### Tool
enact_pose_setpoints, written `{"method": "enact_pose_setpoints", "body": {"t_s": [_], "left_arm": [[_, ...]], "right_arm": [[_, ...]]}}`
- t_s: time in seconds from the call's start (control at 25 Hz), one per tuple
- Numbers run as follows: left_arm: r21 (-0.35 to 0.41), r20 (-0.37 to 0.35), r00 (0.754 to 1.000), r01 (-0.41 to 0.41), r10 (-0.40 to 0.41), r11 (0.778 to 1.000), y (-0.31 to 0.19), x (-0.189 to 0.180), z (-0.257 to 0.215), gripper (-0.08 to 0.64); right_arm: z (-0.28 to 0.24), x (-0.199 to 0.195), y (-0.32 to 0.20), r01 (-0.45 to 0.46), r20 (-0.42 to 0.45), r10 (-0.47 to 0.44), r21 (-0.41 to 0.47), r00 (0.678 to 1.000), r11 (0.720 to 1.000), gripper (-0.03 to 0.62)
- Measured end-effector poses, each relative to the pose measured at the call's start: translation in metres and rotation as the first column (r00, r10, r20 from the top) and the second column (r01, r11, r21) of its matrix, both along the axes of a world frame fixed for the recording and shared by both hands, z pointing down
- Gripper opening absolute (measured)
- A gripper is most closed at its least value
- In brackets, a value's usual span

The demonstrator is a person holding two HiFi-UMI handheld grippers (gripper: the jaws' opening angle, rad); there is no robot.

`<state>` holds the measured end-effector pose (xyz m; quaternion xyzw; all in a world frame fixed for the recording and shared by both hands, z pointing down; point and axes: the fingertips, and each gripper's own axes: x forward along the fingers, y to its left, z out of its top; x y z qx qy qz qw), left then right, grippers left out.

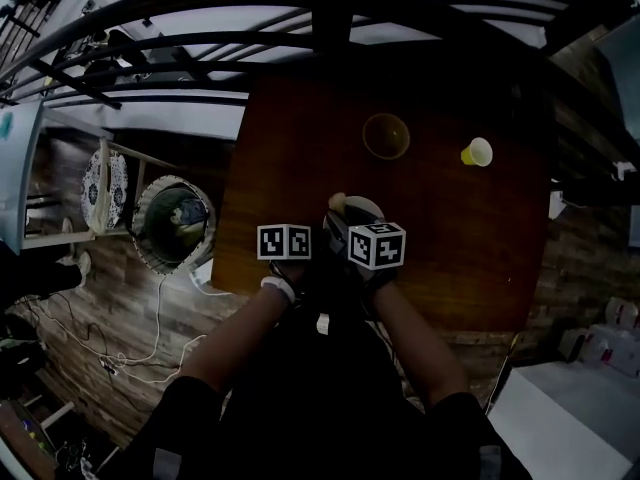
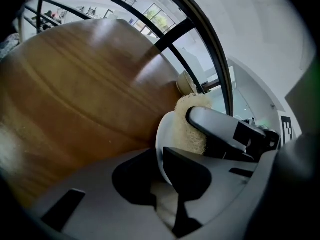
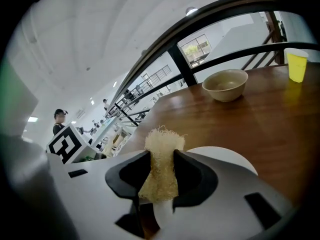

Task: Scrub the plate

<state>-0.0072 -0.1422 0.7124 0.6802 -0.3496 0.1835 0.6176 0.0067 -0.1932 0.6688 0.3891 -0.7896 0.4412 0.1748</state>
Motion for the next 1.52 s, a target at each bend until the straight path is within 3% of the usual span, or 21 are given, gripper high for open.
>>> {"method": "enact_pose_setpoints", "body": {"t_s": [0.32, 1.16, 1.36, 1.52], "left_arm": [[0.014, 0.004, 1.000, 0.007, -0.007, 1.000, 0.001, 0.000, -0.004, 0.054], [0.023, 0.002, 1.000, 0.031, -0.031, 0.999, -0.001, 0.002, -0.004, 0.054], [0.025, -0.001, 0.999, 0.034, -0.034, 0.999, -0.002, 0.001, -0.004, 0.054], [0.022, -0.018, 1.000, 0.026, -0.026, 0.999, -0.002, 0.001, -0.005, 0.054]], "right_arm": [[0.006, -0.004, 0.002, 0.023, -0.028, -0.023, -0.003, 0.999, 1.000, 0.149], [0.005, 0.101, 0.001, -0.195, -0.037, 0.194, -0.027, 0.980, 0.980, 0.149], [0.003, 0.095, 0.001, -0.192, -0.053, 0.190, -0.024, 0.980, 0.981, 0.149], [-0.007, 0.064, -0.002, -0.140, -0.026, 0.140, -0.010, 0.990, 0.990, 0.149]]}}
